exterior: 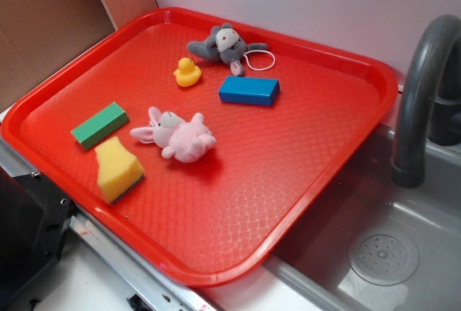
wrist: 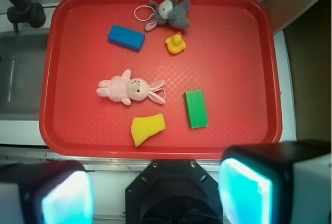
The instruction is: Grab the pink bunny.
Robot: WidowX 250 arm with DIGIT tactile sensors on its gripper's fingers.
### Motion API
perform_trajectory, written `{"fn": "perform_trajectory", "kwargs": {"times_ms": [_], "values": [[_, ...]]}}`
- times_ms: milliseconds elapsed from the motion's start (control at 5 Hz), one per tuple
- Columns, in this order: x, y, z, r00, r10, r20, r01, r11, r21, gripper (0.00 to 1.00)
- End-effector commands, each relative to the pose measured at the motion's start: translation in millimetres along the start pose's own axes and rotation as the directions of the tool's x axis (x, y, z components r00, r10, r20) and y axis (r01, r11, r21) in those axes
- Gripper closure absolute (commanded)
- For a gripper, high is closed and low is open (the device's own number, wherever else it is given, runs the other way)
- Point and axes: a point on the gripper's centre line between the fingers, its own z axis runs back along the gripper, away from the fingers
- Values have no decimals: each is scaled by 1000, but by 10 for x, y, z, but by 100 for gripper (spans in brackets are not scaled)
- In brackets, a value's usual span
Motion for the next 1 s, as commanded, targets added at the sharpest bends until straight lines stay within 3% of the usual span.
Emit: {"fn": "perform_trajectory", "kwargs": {"times_ms": [0,200,400,600,800], "values": [[0,0,0,1000,0,0,0,1000,0,0],[184,-106,-19,968,-252,24,251,968,21,0],[357,-305,-143,870,-492,-41,494,867,70,0],[469,-446,-395,707,-693,-141,706,703,86,0],[537,-489,-735,496,-841,-218,865,499,42,0]]}}
